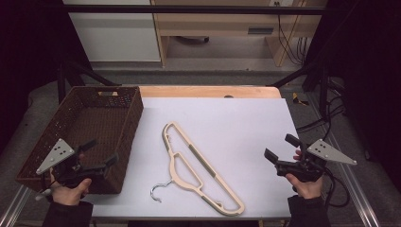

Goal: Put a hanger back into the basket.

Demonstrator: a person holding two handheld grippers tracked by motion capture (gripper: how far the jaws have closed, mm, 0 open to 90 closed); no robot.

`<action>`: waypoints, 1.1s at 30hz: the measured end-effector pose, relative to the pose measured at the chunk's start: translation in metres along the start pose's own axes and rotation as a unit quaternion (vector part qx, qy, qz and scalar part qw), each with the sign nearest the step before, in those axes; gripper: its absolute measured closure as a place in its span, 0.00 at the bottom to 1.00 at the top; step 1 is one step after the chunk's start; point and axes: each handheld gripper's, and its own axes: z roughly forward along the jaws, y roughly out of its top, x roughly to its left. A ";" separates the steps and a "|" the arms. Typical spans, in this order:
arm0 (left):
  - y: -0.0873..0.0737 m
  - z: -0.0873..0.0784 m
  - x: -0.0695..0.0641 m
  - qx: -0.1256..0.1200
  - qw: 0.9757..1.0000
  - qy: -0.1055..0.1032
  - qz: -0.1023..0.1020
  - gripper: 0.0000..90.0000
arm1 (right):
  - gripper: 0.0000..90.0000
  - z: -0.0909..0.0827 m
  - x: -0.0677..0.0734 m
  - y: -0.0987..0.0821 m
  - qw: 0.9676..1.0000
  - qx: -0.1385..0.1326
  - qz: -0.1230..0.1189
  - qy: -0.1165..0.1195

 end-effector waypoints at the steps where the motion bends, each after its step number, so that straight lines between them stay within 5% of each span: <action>1: 0.000 0.000 0.000 0.000 1.000 0.000 0.000 0.05 | 0.05 -0.001 0.001 0.001 1.000 0.004 0.006 -0.001; 19: 0.000 0.024 -0.040 0.036 0.997 -0.048 0.040 0.11 | 0.05 0.013 0.019 0.001 0.999 0.027 -0.010 0.020; 22: -0.003 0.033 -0.052 0.053 0.995 -0.064 0.059 0.14 | 0.05 0.014 0.023 0.001 0.999 0.029 -0.014 0.024; 30: -0.015 0.052 -0.065 0.091 0.989 -0.089 0.070 0.16 | 0.05 0.017 0.025 0.000 0.999 0.034 -0.015 0.027; 33: -0.024 0.064 -0.070 0.118 0.985 -0.102 0.072 0.17 | 0.05 0.018 0.026 -0.001 0.999 0.039 -0.019 0.030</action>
